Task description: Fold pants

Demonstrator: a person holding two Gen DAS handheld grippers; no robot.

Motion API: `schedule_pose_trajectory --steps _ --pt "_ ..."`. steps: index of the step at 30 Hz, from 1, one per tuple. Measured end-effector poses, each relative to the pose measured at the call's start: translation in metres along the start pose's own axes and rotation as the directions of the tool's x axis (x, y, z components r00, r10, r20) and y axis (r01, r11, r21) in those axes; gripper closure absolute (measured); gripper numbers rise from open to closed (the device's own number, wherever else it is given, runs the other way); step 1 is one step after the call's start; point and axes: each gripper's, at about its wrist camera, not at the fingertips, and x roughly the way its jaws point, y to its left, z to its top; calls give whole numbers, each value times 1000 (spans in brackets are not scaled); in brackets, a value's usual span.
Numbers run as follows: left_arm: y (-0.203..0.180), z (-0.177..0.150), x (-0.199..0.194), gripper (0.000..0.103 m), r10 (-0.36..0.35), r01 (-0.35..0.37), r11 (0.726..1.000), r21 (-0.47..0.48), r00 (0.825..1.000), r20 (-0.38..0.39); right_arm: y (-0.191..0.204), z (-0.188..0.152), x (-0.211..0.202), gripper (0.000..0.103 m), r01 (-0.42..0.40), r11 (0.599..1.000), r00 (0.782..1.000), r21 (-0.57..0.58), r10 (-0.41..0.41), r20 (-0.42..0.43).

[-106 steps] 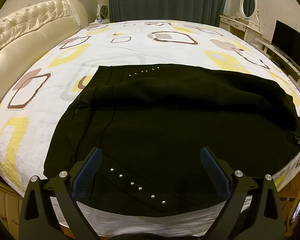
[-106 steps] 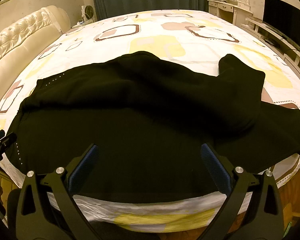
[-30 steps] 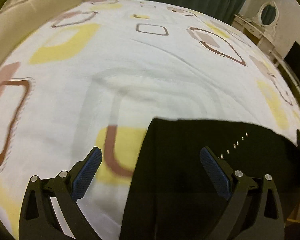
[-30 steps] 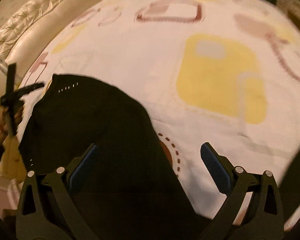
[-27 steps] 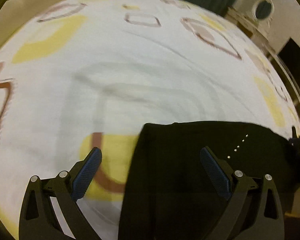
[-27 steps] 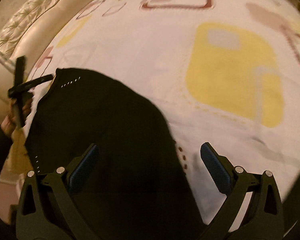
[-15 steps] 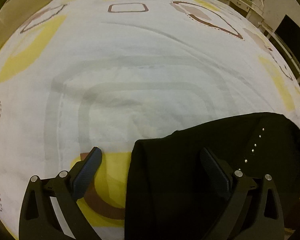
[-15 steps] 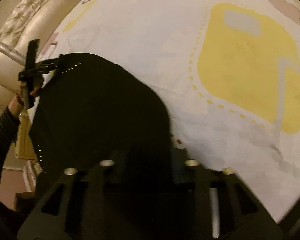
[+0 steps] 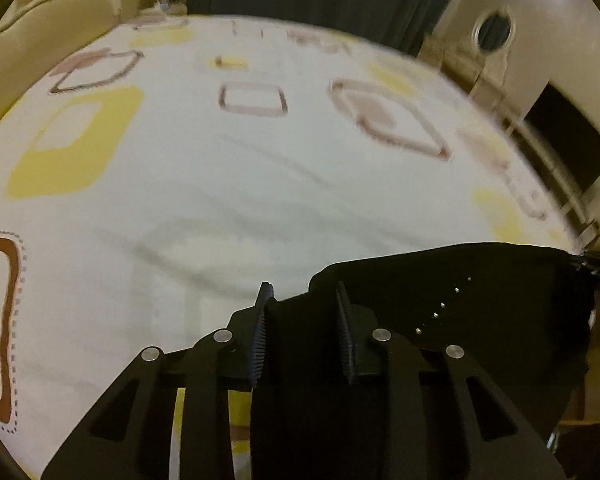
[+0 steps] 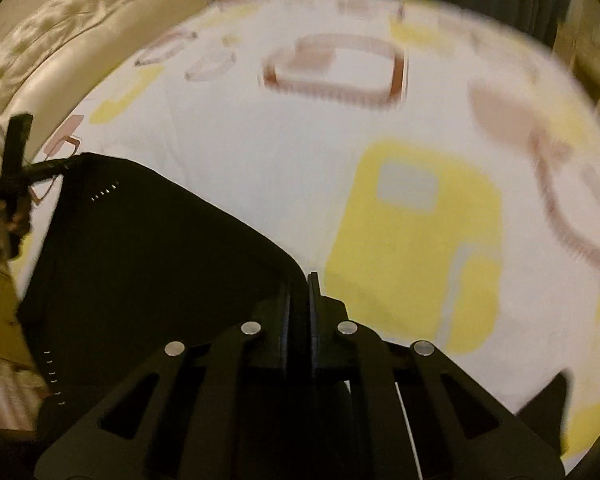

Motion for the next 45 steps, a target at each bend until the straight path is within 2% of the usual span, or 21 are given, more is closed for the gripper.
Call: schedule_pose_trajectory --steps 2,4,6,9,11,14,17,22,24,27,32,34,38,39,41,43,44,45 --pt "0 -3 -16 73 6 -6 1000 13 1000 27 19 -3 -20 96 62 996 995 -69 -57 76" --pt "1 -15 -36 96 11 -12 1000 9 998 60 36 -13 -33 96 117 986 987 -121 -102 123" --pt "7 -28 -50 96 -46 48 998 -28 996 71 56 -33 -46 96 153 974 978 -167 -125 167" --pt "1 -52 -65 96 -53 56 998 -25 995 81 81 -74 -62 96 183 956 969 -230 -136 205" --pt "-7 -69 -69 96 -54 55 998 -11 997 58 100 -102 -70 96 190 946 967 -262 -134 215" --pt "-14 -85 -74 96 -52 52 999 2 997 55 119 -137 -72 96 191 939 970 -286 -135 203" --pt "-11 -96 -88 96 -86 89 995 -42 993 80 134 -167 -69 96 203 931 972 -304 -153 179" --pt "5 -129 -125 96 -151 168 978 -122 979 136 134 -204 -73 97 182 944 978 -275 -146 147" --pt "3 -147 -129 96 -168 182 975 -128 979 114 132 -213 -69 96 167 947 983 -275 -138 123" --pt "-6 -176 -130 96 -152 160 980 -116 985 77 134 -230 -64 96 175 940 983 -291 -152 99" --pt "-6 -213 -123 95 -162 163 975 -153 987 25 133 -254 -62 96 156 955 987 -252 -143 73" --pt "-2 -226 -118 92 -167 163 969 -185 986 -5 133 -261 -58 95 150 958 989 -244 -142 51" --pt "8 -248 -122 74 -155 145 949 -279 988 -14 128 -263 -69 85 121 981 992 -154 -113 60" --pt "9 -252 -127 67 -157 148 940 -307 988 -4 126 -262 -75 80 105 988 993 -116 -98 65" --pt "8 -258 -136 60 -173 172 920 -351 985 29 124 -263 -84 71 62 997 995 -47 -58 75" --pt "1 -259 -144 46 -180 194 900 -390 981 74 120 -269 -94 55 -5 998 995 55 0 97" --pt "-4 -258 -145 39 -188 212 888 -407 977 99 119 -272 -97 54 -35 995 994 96 24 109" --pt "-7 -257 -144 37 -189 218 883 -416 976 109 117 -275 -100 53 -82 984 990 157 63 123"
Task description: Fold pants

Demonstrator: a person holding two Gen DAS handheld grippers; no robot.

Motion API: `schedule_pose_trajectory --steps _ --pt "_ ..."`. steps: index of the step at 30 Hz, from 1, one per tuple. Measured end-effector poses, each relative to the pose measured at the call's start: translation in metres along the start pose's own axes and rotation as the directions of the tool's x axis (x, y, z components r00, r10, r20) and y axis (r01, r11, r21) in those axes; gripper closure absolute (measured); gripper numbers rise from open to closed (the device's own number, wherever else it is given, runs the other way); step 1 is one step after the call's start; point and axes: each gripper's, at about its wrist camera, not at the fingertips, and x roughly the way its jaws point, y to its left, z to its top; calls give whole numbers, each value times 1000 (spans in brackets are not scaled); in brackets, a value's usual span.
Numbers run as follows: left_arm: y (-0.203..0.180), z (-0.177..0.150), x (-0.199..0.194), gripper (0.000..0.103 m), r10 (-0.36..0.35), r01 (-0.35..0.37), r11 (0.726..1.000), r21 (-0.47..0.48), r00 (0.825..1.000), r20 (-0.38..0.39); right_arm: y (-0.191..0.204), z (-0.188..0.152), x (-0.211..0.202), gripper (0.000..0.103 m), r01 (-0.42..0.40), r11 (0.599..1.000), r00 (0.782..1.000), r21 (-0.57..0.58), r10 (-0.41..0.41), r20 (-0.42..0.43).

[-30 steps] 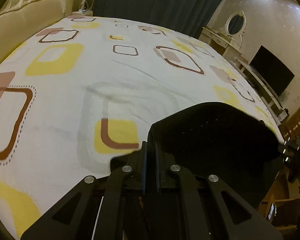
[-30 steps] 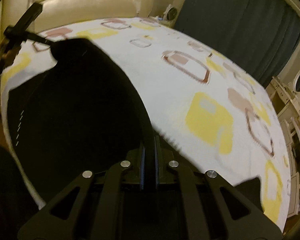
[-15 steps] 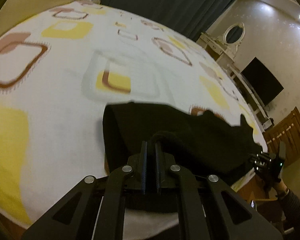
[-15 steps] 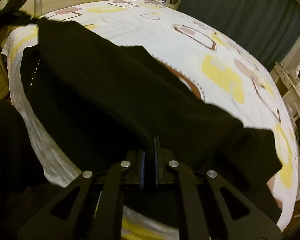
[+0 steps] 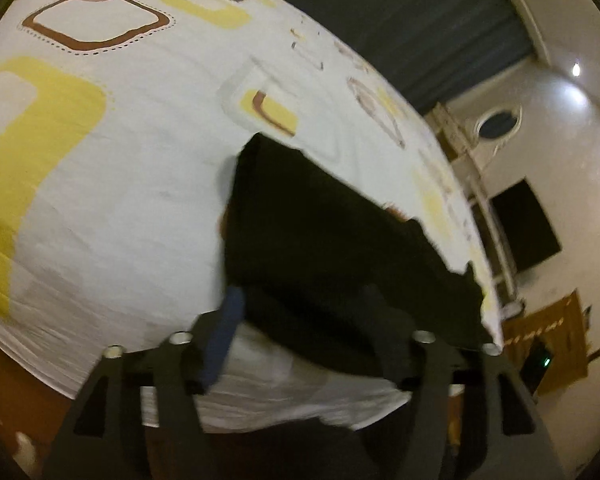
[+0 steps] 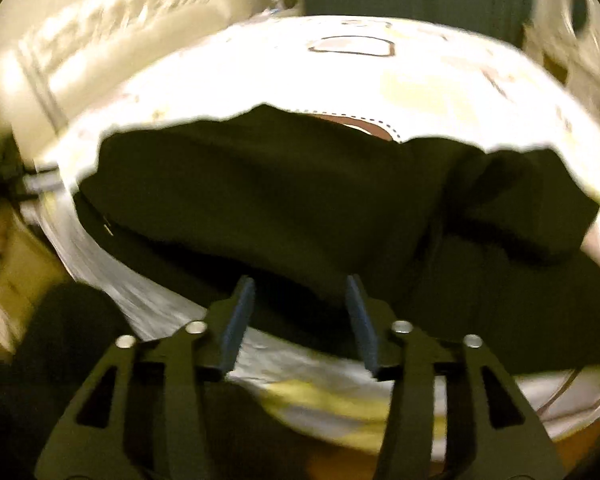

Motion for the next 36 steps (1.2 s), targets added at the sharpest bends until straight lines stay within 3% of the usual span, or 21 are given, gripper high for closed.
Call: schedule_pose_trajectory --steps 3,7,14,16,17,18,22,25,30,36 --pt "-7 1 17 36 3 -3 1000 -25 1000 -8 -16 -3 2 53 -100 981 995 166 101 5" --pt "-9 -2 37 36 41 -43 997 -63 999 -23 -29 -11 6 52 -191 922 980 337 198 14" --pt "-6 1 54 36 96 -95 991 -92 995 -1 -22 -20 19 50 -267 853 957 449 288 22" --pt "-2 2 56 44 107 -106 988 -111 994 2 -20 -21 24 46 -285 828 951 483 308 32" --pt "-2 1 56 59 137 -135 984 -113 991 4 -20 -23 26 45 -290 816 949 500 314 38" --pt "-1 0 55 66 168 -166 979 -115 986 3 -20 -24 27 45 -298 803 945 516 323 43" --pt "4 -9 44 67 159 -155 975 -159 987 12 -15 -27 32 45 -343 745 926 572 372 71" --pt "4 -17 39 62 145 -138 973 -186 989 25 -8 -28 35 45 -364 720 917 591 387 94" --pt "7 -17 39 35 55 -43 964 -261 998 39 -4 -30 42 44 -385 676 907 629 401 124" --pt "10 -7 50 31 43 -23 957 -289 997 61 -1 -37 48 44 -387 661 904 644 410 123"
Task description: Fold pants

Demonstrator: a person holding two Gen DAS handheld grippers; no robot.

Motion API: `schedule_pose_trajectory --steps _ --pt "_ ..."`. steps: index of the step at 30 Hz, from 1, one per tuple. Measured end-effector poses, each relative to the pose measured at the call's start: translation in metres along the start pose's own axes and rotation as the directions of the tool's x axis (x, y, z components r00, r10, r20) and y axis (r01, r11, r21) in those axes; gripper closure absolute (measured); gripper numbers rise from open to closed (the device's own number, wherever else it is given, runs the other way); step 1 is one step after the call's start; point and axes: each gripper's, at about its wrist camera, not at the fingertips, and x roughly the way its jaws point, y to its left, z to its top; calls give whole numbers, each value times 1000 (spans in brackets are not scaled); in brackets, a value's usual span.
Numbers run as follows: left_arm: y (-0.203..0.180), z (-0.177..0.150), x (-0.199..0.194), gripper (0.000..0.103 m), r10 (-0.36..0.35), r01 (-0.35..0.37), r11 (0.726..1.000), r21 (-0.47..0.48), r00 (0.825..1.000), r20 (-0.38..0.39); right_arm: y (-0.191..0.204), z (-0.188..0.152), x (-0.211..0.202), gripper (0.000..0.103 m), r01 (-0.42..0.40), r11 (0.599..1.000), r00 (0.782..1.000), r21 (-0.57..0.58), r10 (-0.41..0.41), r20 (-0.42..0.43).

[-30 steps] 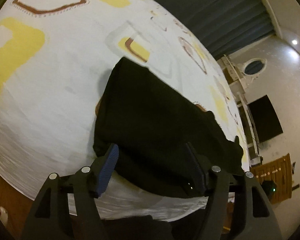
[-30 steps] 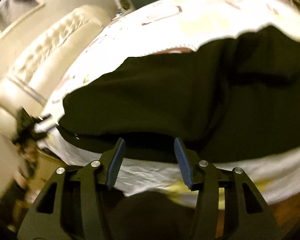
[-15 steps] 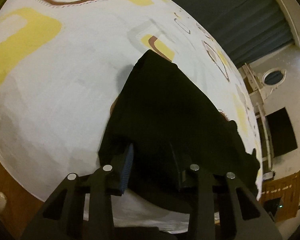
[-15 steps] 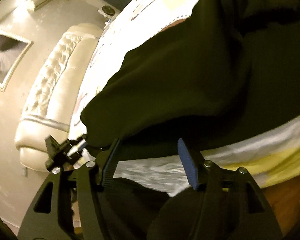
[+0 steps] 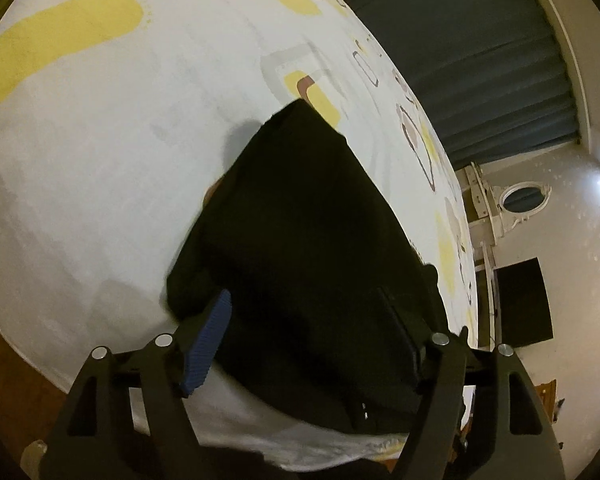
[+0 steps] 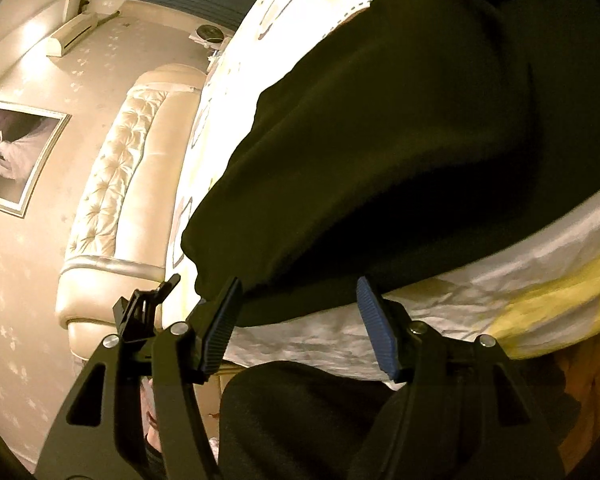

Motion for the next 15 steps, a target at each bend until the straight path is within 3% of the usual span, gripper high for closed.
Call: schedule_pose_trajectory --steps 2,4,5,6,10,15 --pt "-1 4 4 32 0 0 1000 -1 1000 9 -1 -2 2 44 -7 1000 1000 15 7 6" --pt "-3 8 7 49 28 -28 1000 13 1000 11 -2 -3 3 43 -14 999 1000 31 14 18" --pt "-3 9 8 67 51 -51 999 19 999 7 -1 -2 3 43 -17 999 1000 36 16 24" --pt "-1 9 9 91 55 -55 998 18 998 -2 -1 -1 3 43 -18 999 999 40 17 31" --pt "16 8 9 93 24 -25 999 -32 999 -28 0 0 8 43 -2 998 999 64 -1 52" --pt "1 3 -8 93 63 -64 996 60 998 14 1 3 15 39 -36 992 997 117 29 67"
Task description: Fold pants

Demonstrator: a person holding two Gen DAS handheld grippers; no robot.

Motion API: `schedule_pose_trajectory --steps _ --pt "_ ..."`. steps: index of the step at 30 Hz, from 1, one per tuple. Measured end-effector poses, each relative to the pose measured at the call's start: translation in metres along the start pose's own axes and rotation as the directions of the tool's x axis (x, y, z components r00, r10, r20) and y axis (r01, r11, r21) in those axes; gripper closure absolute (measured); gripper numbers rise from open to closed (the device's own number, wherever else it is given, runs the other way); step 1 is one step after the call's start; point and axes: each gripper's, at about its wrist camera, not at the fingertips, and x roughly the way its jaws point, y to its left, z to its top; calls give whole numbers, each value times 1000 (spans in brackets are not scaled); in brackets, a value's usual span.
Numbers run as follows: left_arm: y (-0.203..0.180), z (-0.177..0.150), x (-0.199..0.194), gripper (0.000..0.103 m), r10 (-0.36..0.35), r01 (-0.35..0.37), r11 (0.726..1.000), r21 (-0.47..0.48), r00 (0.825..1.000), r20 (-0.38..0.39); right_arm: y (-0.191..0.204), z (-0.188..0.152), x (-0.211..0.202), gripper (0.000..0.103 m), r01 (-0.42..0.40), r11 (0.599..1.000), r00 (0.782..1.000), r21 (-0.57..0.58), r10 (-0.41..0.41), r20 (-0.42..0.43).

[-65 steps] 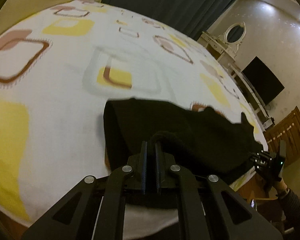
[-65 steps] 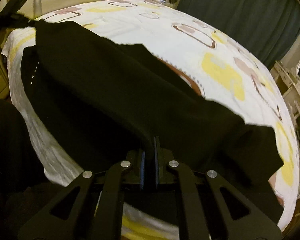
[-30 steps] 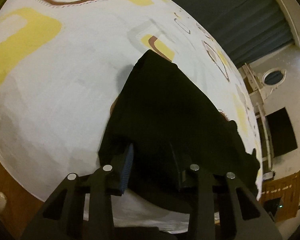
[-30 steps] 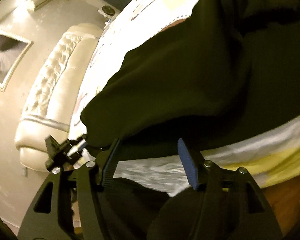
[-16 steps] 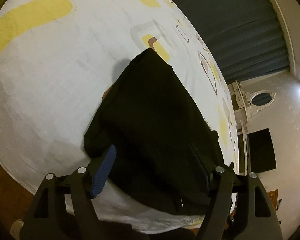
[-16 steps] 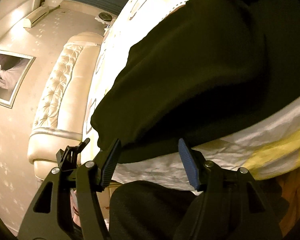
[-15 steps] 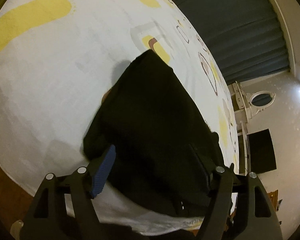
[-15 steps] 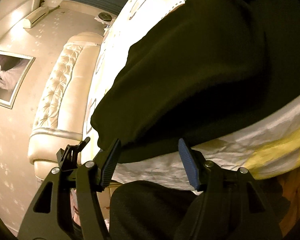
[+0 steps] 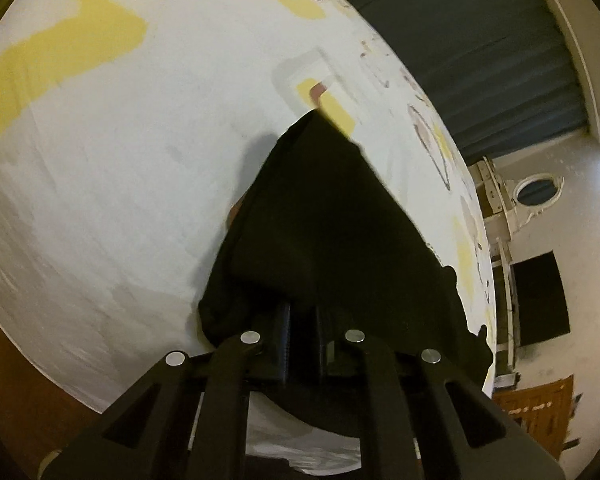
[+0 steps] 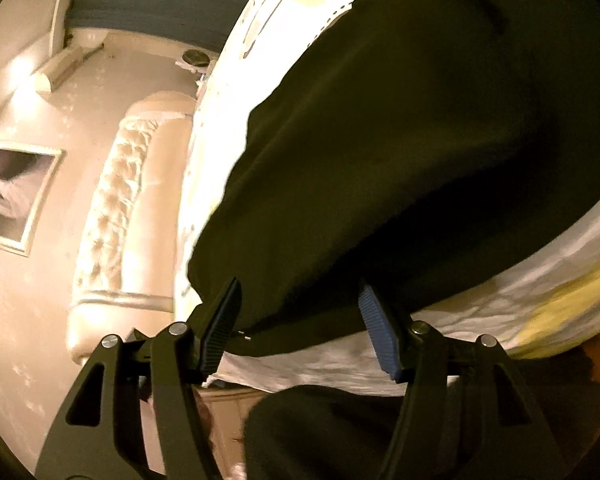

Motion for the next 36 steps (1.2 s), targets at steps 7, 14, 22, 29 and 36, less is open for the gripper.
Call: schedule_pose_trajectory --steps 7,14,22,29,36 --pt "-5 -1 -5 93 37 -38 998 51 999 13 3 4 11 79 49 999 998 23 -50 23" --pt "0 -9 -13 93 67 -68 996 63 998 9 12 -9 2 95 86 996 996 -33 -86 -2" --pt "3 -14 -7 92 74 -71 990 118 997 -21 -15 -13 1 86 104 995 994 -7 -104 -42" --pt "-12 -21 -31 86 96 -90 966 241 995 -13 -5 16 -80 64 187 976 982 -107 -183 48" --pt "-44 -8 -54 48 170 -215 913 347 973 156 -63 124 -257 51 279 960 895 -2 -260 362"
